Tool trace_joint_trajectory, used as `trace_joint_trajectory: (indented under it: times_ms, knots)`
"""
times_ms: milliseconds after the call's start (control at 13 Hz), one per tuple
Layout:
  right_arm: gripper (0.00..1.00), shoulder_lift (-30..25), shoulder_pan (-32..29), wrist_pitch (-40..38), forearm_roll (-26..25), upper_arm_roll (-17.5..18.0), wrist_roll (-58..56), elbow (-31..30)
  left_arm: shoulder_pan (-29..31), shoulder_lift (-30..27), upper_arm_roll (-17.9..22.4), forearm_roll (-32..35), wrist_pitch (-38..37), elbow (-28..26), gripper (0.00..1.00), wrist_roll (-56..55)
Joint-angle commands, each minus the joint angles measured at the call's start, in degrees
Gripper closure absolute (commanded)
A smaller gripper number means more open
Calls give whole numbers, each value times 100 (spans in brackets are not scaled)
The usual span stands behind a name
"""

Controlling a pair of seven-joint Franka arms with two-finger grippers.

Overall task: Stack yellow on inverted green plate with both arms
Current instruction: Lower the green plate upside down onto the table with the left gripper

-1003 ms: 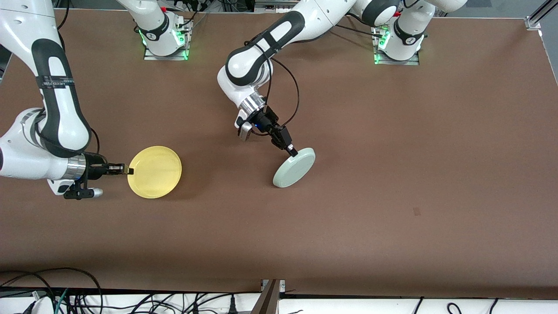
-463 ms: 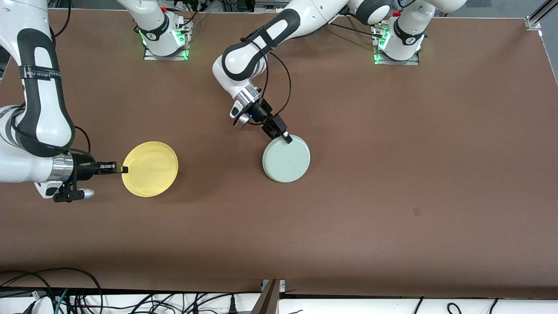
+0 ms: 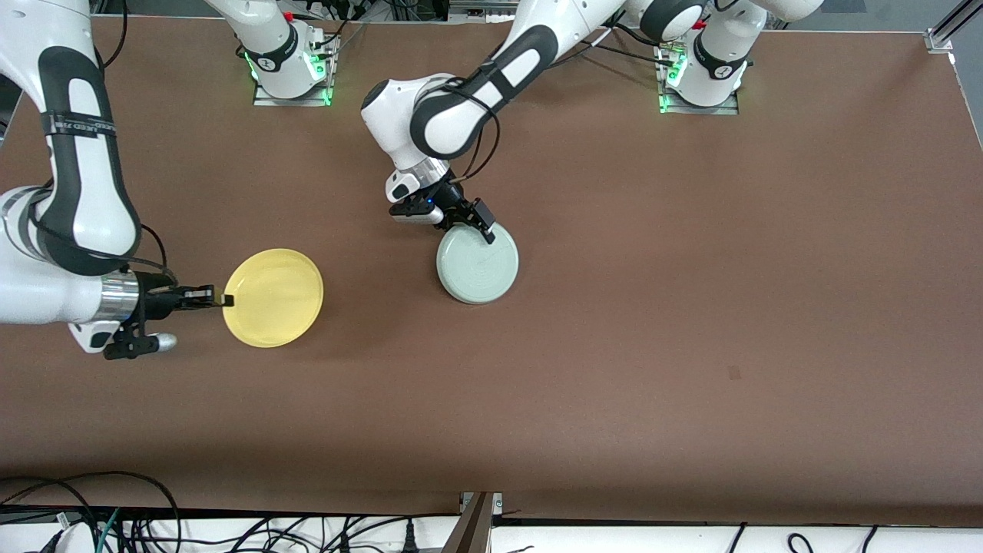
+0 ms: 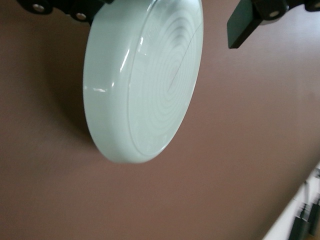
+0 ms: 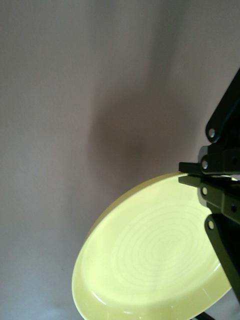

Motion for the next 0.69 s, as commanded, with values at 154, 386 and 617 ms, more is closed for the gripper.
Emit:
trace_joint_trajectory:
  times_ms: [154, 386, 617]
  knots:
    - [100, -24, 220, -238, 42, -34, 251, 51, 520, -153, -115, -1082, 1703, -197, 0, -151]
    - [100, -16, 141, -265, 33, -60, 128, 68, 521, -127, -106, -1165, 2638, -583, 0, -290]
    - [100, -16, 133, -265, -89, -69, 93, 68, 460, -101, -71, -876, 2798, -943, 0, -178]
